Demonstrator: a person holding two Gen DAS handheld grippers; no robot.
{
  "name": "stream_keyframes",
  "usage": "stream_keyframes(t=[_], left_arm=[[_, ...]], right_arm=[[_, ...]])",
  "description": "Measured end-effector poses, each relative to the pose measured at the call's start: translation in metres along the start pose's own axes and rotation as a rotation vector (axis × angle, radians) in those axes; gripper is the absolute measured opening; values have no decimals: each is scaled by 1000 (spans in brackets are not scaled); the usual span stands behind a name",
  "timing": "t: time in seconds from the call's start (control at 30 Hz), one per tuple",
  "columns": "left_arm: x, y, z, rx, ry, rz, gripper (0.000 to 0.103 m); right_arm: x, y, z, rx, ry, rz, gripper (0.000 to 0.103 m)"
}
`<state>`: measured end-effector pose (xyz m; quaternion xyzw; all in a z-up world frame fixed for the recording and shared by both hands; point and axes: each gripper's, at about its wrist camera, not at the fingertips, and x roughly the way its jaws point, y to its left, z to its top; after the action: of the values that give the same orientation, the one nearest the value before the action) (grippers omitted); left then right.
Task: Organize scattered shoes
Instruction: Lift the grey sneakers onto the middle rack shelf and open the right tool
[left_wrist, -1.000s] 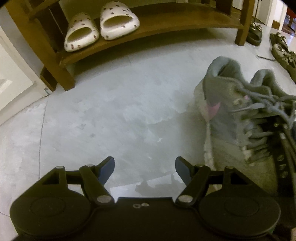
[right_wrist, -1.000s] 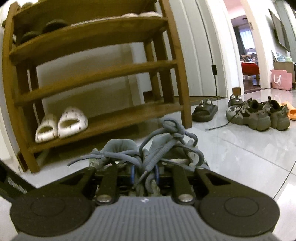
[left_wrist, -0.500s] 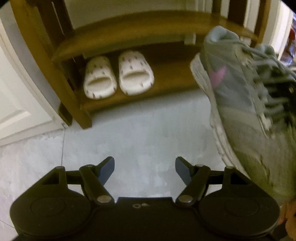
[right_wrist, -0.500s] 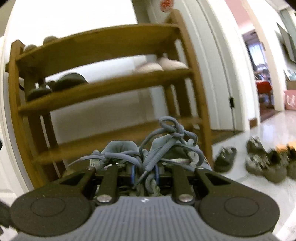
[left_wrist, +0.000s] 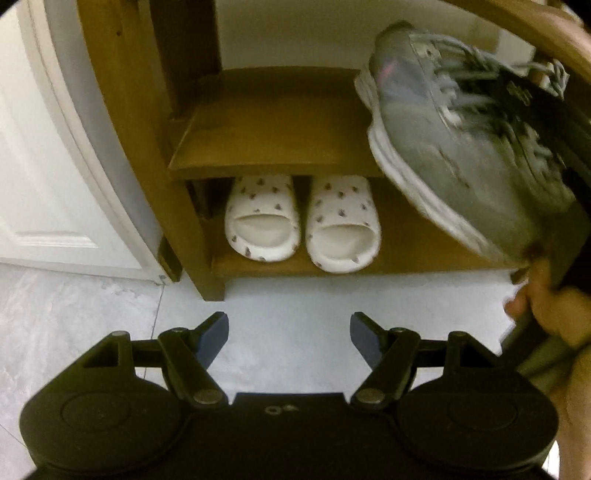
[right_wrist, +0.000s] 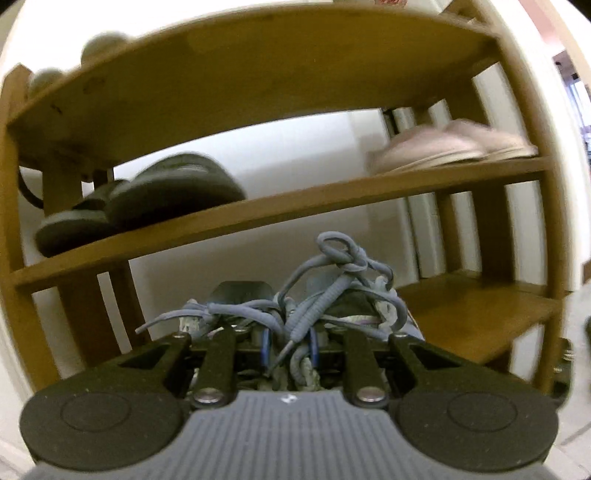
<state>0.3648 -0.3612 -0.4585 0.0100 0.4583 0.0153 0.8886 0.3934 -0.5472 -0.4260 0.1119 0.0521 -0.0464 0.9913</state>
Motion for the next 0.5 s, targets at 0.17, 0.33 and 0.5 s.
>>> stream_keyframes(t=[0.17,0.33,0.5], left_arm=[[29,11,33,-29,-1,55,73],[55,23,40,-69,30,80,73],[61,29,28,-83,35,90,73]], right_arm=[[77,26,-9,-27,10,14,22],[115,44,-30,-103,-1,20,41],[109,52,-32,-168,5,43,84]])
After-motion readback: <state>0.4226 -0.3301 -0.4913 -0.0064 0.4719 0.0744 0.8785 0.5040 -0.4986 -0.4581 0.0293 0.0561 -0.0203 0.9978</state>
